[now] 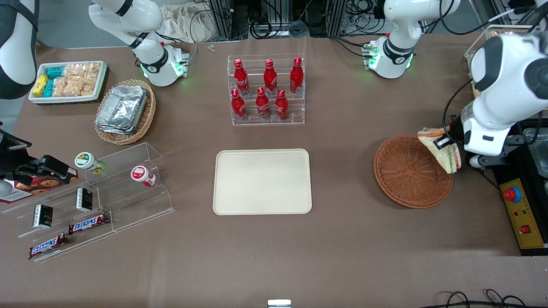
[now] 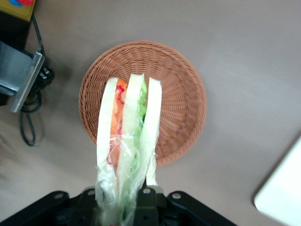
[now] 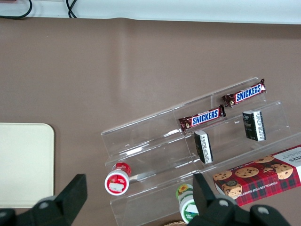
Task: Place sandwich from basket to tray
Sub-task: 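Lift the sandwich up out of the basket with the left gripper, then carry the sandwich over to the cream tray with the left gripper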
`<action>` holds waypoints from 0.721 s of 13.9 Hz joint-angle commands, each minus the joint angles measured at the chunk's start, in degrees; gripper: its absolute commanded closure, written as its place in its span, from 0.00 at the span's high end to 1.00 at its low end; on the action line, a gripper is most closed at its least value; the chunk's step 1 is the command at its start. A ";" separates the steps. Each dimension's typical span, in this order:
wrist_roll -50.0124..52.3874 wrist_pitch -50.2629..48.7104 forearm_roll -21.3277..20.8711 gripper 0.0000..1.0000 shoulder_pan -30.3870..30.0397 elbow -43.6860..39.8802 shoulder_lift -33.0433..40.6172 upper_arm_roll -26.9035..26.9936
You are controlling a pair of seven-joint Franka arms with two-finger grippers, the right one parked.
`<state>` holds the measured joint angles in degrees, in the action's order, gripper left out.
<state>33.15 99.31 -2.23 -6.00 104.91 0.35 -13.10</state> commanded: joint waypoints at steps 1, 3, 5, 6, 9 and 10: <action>-0.99 -7.72 0.30 0.00 0.20 -11.90 -4.12 -5.33; -0.20 -7.73 0.30 0.00 0.20 -14.12 -5.35 -10.69; -0.38 -7.64 0.21 0.00 0.37 -15.61 -8.41 -16.49; -0.02 -7.47 0.21 0.00 0.55 -16.23 -10.35 -19.04; 0.07 -1.52 -0.32 0.00 2.56 -16.32 -15.10 -22.93; 0.16 0.86 -0.58 0.00 4.22 -16.15 -16.33 -22.93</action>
<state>33.19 98.08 -2.10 -3.71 91.73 -12.13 -35.43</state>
